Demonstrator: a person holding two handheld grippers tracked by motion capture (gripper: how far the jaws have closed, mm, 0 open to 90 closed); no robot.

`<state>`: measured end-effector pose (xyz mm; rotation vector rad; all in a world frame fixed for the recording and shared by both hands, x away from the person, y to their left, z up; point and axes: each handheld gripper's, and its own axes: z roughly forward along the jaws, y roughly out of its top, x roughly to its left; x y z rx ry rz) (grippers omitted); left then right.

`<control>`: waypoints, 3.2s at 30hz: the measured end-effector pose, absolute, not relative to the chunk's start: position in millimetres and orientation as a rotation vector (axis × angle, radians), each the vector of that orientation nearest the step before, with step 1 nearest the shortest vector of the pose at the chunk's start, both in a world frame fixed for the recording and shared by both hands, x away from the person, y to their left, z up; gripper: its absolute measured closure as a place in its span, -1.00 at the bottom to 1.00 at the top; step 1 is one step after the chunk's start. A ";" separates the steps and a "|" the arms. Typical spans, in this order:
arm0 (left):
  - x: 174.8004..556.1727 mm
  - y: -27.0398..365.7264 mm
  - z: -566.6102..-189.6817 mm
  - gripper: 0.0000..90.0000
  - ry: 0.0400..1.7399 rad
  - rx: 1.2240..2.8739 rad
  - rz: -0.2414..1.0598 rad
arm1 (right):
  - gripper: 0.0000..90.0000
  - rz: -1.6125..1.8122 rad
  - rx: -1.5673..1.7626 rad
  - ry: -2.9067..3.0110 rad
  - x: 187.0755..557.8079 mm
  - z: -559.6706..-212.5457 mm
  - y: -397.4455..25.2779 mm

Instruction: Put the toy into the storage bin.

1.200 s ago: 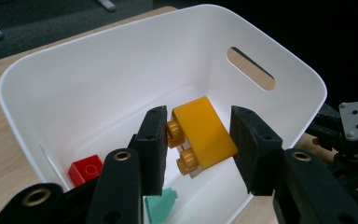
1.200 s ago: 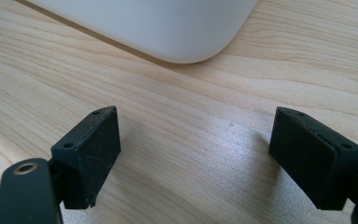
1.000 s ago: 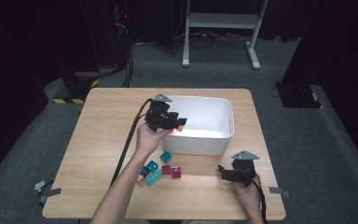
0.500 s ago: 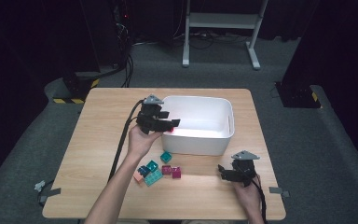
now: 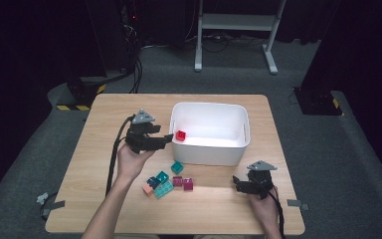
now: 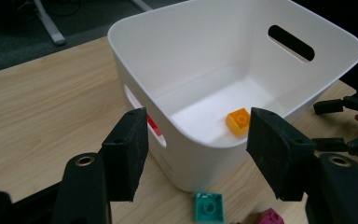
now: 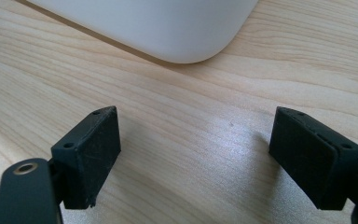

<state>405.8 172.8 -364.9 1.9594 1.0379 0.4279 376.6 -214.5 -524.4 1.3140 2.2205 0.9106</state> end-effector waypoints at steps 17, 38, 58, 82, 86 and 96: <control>371.5 199.1 -406.9 -0.16 1.119 1.980 0.457 | -0.64 0.910 1.314 2.221 376.6 -524.3 -214.5; 358.8 178.4 -472.5 -0.19 1.151 2.072 0.386 | -0.64 0.911 1.314 2.221 376.6 -524.4 -214.5; 363.3 167.7 -496.0 -0.03 1.186 2.154 0.378 | -0.64 0.910 1.313 2.221 376.6 -524.4 -214.5; 369.3 162.1 -497.1 0.31 1.159 2.181 0.351 | -0.64 0.910 1.313 2.221 376.6 -524.4 -214.5; 370.3 164.1 -491.9 0.31 1.156 2.153 0.347 | -0.64 0.910 1.313 2.221 376.6 -524.4 -214.5; 371.3 172.2 -483.3 0.31 1.160 2.110 0.321 | -0.64 0.910 1.312 2.221 376.6 -524.4 -214.5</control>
